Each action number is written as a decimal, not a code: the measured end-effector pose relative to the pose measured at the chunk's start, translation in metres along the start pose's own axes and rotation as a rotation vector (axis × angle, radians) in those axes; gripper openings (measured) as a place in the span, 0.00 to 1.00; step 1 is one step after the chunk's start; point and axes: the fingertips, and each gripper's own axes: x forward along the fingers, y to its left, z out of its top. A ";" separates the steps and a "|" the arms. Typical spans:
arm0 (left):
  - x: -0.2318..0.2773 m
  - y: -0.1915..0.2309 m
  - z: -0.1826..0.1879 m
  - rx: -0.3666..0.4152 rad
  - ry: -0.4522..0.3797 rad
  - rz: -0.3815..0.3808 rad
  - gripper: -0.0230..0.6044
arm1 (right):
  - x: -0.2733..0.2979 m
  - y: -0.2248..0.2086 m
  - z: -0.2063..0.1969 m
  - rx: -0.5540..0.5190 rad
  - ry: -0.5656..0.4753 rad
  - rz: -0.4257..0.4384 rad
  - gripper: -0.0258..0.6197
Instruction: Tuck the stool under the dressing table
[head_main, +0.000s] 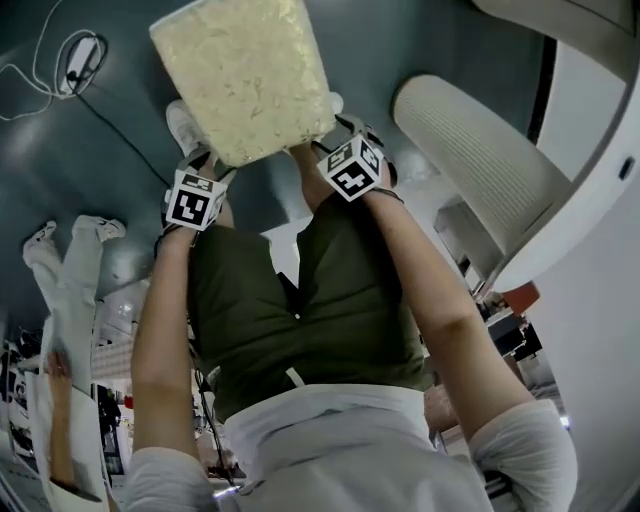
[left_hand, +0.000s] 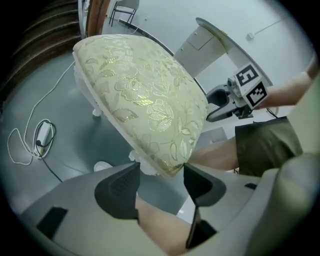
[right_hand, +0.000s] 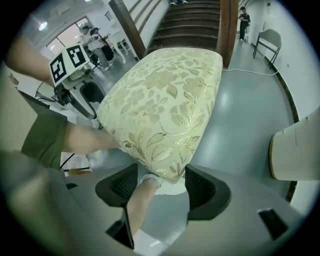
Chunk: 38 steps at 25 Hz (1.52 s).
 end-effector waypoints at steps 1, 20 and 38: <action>0.001 0.000 0.001 0.005 -0.008 -0.002 0.47 | 0.002 0.000 0.000 0.001 -0.003 -0.008 0.51; 0.006 -0.030 0.039 0.085 -0.059 0.027 0.43 | -0.021 -0.050 0.008 0.072 -0.074 -0.077 0.45; 0.069 -0.111 0.130 0.010 -0.088 -0.030 0.37 | -0.042 -0.143 -0.044 0.272 -0.147 -0.077 0.42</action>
